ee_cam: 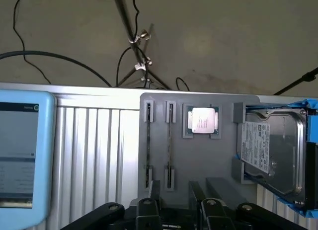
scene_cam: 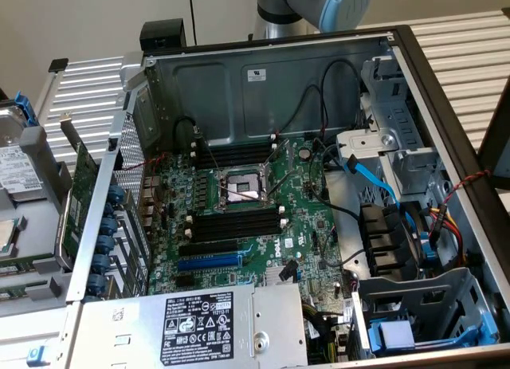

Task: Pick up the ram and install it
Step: 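Pick up the ram and move it above insertion slot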

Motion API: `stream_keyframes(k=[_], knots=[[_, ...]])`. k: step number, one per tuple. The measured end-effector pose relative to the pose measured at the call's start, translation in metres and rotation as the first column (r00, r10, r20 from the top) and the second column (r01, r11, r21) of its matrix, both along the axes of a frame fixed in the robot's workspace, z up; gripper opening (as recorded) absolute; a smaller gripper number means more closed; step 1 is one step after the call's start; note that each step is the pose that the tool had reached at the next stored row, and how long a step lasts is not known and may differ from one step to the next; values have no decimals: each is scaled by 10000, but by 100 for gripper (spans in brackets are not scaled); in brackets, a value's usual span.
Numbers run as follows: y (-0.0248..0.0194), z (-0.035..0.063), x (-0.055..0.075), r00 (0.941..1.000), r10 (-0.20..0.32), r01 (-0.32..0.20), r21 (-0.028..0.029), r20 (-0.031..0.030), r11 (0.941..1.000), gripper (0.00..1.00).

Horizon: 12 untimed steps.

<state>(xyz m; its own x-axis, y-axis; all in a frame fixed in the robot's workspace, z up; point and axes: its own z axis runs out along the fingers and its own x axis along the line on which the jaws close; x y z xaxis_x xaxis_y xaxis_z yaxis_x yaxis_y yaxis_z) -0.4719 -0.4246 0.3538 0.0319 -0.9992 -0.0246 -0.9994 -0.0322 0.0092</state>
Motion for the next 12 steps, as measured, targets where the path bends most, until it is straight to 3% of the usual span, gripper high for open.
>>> stream_keyframes(k=[7,12], knots=[[-19,-125,0,10000,-1,1,-23,-2,10000,36],[-76,-206,1,10000,-1,1,-23,-22,10000,36]])
